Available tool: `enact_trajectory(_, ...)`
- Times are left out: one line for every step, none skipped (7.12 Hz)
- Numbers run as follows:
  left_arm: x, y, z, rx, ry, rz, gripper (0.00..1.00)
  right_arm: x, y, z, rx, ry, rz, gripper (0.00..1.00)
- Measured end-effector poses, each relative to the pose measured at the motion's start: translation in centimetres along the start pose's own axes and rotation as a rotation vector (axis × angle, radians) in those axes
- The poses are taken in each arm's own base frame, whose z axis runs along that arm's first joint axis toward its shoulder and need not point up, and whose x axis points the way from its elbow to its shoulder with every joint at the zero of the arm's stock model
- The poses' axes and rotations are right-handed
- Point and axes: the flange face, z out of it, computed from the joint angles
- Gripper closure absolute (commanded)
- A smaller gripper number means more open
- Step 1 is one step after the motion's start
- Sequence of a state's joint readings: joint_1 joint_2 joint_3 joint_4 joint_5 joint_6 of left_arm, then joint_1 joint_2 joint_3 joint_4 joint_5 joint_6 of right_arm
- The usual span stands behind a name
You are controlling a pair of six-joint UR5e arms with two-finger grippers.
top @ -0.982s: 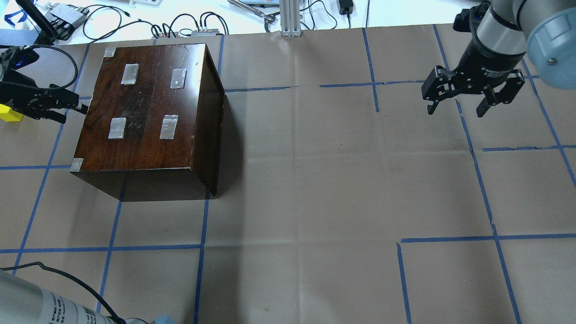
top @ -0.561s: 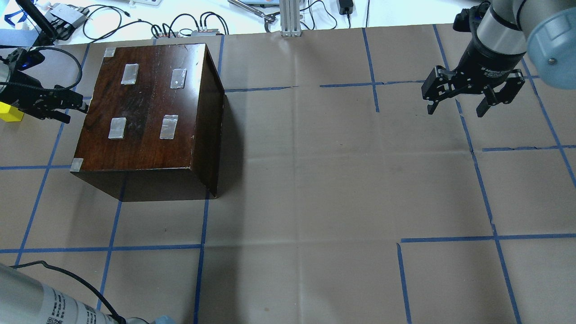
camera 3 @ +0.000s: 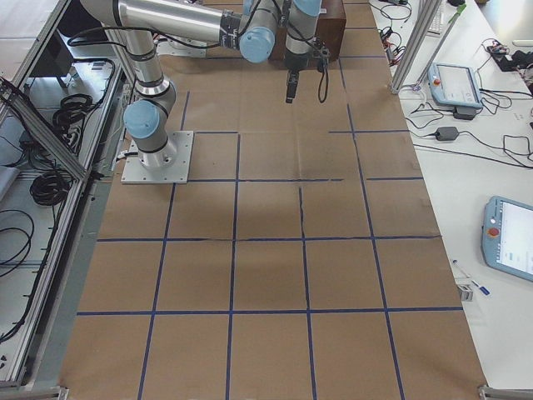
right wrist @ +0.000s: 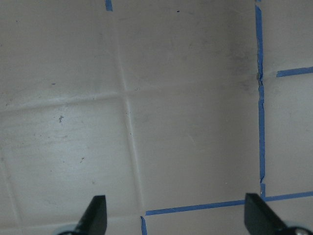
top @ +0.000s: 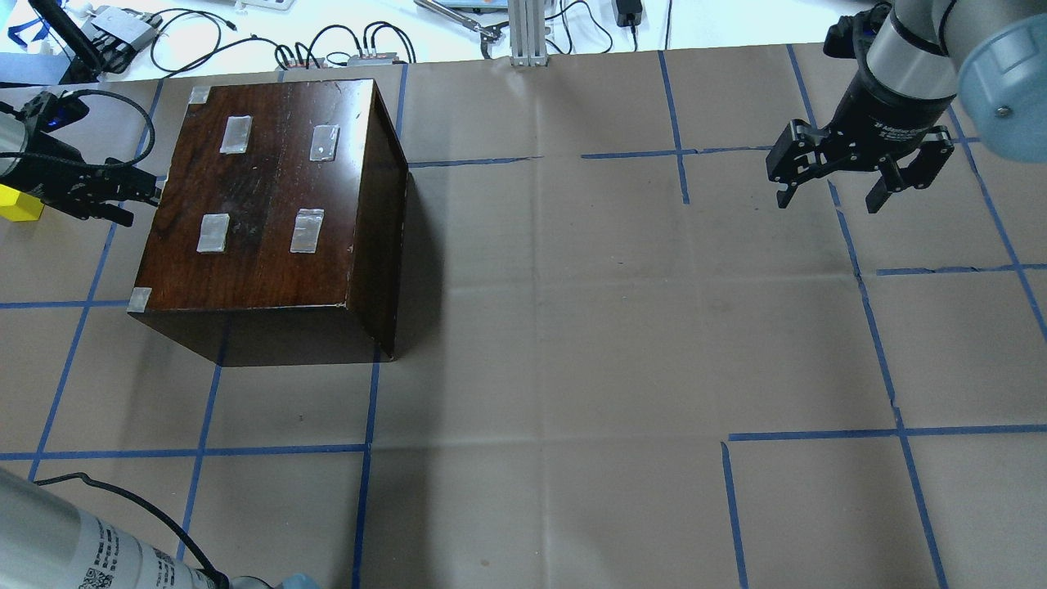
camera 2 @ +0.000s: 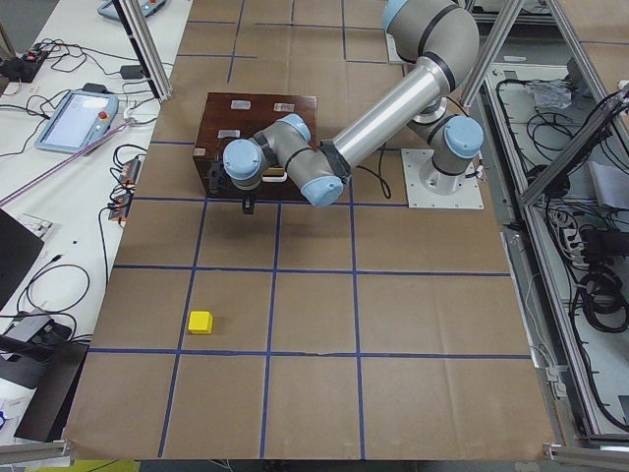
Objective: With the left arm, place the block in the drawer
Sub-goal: 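Hook the white handle with the left gripper and pull outward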
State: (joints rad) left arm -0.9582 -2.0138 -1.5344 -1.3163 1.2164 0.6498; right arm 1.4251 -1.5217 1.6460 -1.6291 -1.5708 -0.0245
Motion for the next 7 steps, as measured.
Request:
enact_trajectory(-0.2,-0.1,0.4,-0.004,0.002,0.000,0.02,0.0,0.0,0.0,0.000,0.000,0.000,0.00)
enact_trajectory(-0.1,-0.2,0.4,-0.004,0.000,0.001,0.02,0.0,0.0,0.0,0.000,0.000,0.000,0.00)
enact_trajectory(-0.1,-0.2,0.3,-0.003,-0.004,0.002,0.02,0.0,0.0,0.0,0.000,0.000,0.000,0.00)
enact_trajectory(-0.2,-0.3,0.1,0.000,-0.008,0.004,0.02,0.0,0.0,0.0,0.000,0.000,0.000,0.00)
enact_trajectory(-0.4,-0.3,-0.3,0.004,-0.012,0.006,0.02,0.0,0.0,0.0,0.000,0.000,0.000,0.00)
enact_trajectory(-0.6,-0.3,-0.5,0.006,-0.016,0.005,0.02,0.0,0.0,0.0,0.001,0.000,0.000,0.00)
enact_trajectory(-0.9,-0.3,-0.6,0.012,-0.021,0.005,0.02,0.0,0.0,0.0,0.001,0.000,0.000,0.00)
